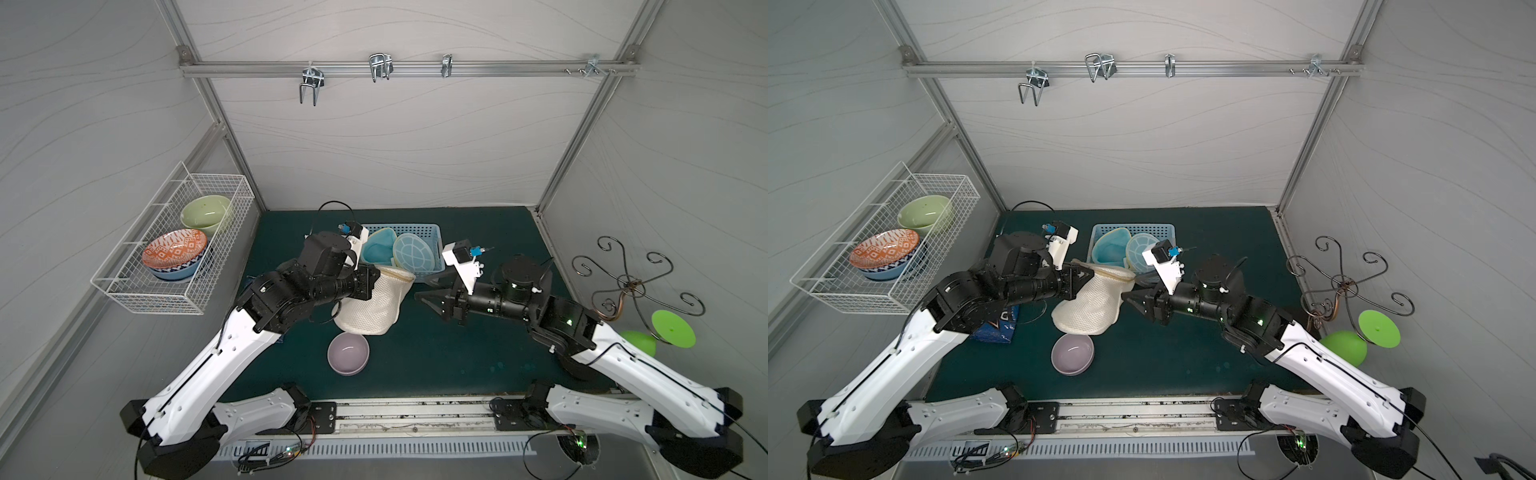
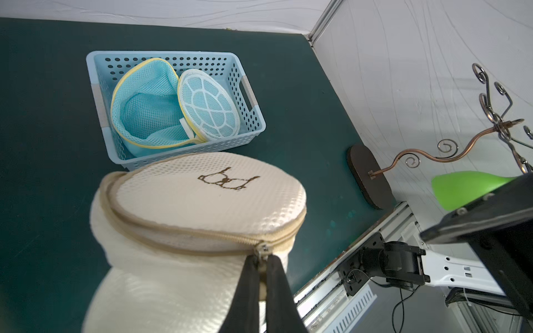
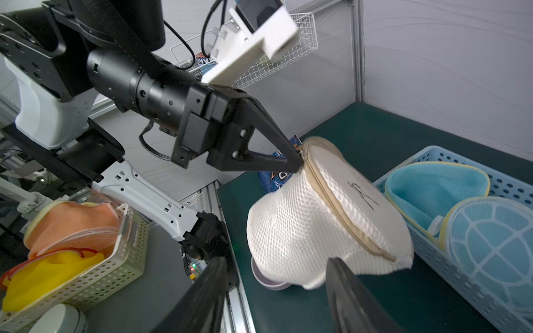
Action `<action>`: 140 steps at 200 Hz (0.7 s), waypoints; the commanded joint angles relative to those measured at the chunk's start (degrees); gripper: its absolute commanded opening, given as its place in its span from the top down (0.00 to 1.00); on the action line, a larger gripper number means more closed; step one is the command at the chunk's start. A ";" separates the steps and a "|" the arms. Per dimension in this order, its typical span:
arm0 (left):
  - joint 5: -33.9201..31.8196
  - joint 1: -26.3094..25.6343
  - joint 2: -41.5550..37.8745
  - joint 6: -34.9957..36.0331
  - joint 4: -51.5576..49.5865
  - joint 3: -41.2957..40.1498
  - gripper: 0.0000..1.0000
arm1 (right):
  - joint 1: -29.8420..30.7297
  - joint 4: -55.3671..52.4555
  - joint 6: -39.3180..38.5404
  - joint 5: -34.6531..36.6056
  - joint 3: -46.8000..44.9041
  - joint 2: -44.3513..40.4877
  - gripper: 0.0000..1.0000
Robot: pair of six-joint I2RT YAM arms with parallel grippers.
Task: Turn the laundry bag inside out
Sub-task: Zip the zipper on the laundry bag.
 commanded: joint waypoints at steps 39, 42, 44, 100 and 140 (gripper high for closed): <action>3.82 -0.12 -0.69 0.01 2.11 2.03 1.00 | 2.41 -3.86 -16.01 4.84 7.62 10.89 0.42; 3.92 -0.10 -0.77 0.01 2.14 1.98 1.00 | 2.39 -3.99 -16.26 4.85 7.91 11.14 0.42; 4.03 -0.11 -0.78 -0.06 2.13 1.95 1.00 | 2.37 -4.15 -16.56 4.80 8.14 11.37 0.42; 5.31 -0.11 -1.22 -1.28 3.63 1.25 1.00 | 3.28 -3.96 -16.60 2.69 9.02 15.03 0.55; 6.06 -0.12 -1.47 -1.36 3.52 1.31 1.00 | 3.85 -3.01 -17.55 7.84 10.10 16.76 0.51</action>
